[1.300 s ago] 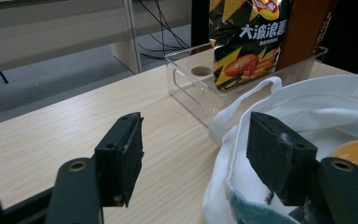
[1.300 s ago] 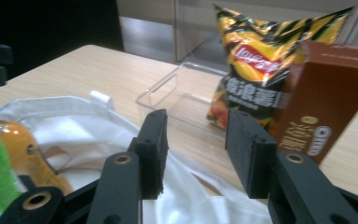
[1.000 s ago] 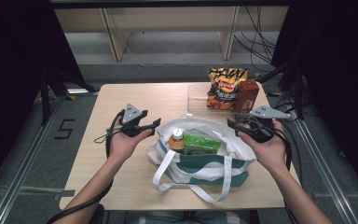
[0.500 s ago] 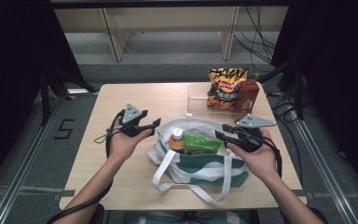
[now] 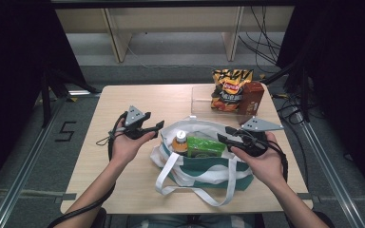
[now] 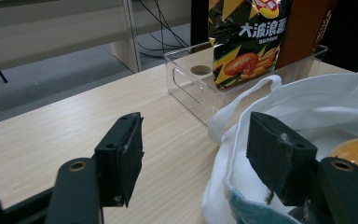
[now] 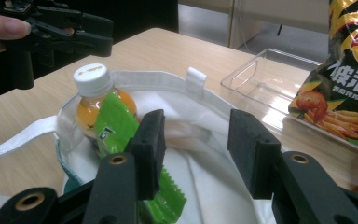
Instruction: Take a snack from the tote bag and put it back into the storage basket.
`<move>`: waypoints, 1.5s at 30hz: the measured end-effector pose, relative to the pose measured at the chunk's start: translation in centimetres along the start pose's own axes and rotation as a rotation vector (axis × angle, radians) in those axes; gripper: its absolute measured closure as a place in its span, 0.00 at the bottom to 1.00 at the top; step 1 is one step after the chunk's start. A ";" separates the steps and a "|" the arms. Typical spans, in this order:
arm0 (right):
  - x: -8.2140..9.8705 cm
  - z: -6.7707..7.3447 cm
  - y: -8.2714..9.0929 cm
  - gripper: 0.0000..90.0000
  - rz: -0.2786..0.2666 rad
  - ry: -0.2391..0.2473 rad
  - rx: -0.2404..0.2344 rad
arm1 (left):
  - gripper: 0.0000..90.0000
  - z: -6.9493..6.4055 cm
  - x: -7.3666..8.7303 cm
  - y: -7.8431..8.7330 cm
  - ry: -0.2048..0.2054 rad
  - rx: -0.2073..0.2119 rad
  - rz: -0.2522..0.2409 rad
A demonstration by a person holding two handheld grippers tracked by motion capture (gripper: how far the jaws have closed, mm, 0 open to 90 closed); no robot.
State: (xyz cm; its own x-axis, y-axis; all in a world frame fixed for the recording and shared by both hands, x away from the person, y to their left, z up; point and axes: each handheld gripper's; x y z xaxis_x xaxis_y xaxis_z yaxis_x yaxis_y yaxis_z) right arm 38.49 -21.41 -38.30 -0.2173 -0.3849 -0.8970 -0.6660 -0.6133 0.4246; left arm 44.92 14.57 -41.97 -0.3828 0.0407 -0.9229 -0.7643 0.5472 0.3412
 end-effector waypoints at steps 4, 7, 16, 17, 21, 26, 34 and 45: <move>0.1 0.3 -0.1 0.62 -0.006 -0.001 -0.008 | 0.40 0.0 0.0 0.0 0.001 0.000 0.000; 0.0 0.4 0.0 0.61 0.005 -0.008 -0.014 | 0.40 0.1 0.0 0.0 0.001 0.000 0.000; -0.7 -0.1 0.8 0.59 -0.031 0.003 -0.005 | 0.40 0.2 -0.1 0.1 -0.001 -0.002 0.000; -0.7 0.0 0.8 0.59 -0.020 -0.004 0.000 | 0.40 0.1 -0.1 0.1 -0.001 -0.001 0.001; -0.2 0.3 0.4 0.57 0.000 -0.012 -0.020 | 0.40 0.1 0.0 0.0 -0.001 0.000 0.000; 0.1 0.6 0.0 0.55 0.009 -0.002 -0.028 | 0.40 0.1 0.0 0.0 0.001 0.000 0.001; 0.6 0.9 -0.7 0.53 0.053 -0.006 -0.064 | 0.40 0.1 0.0 0.0 0.002 -0.002 0.002; 1.2 0.9 -1.1 0.52 0.086 -0.006 -0.071 | 0.40 0.0 0.1 -0.1 -0.004 0.004 0.008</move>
State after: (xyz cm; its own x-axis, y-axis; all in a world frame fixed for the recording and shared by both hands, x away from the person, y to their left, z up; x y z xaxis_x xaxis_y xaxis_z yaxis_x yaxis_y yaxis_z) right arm 38.37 -20.59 -40.01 -0.2759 -0.4341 -0.8575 -0.5926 -0.6256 0.5074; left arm 44.96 14.49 -42.11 -0.3868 0.0480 -0.9209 -0.7595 0.5499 0.3476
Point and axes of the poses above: each handheld gripper's, and its own axes: y roughly backward along the jaws, x roughly out of its underside, z roughly to its left, and after that the axes turned 11 degrees about y, right-handed
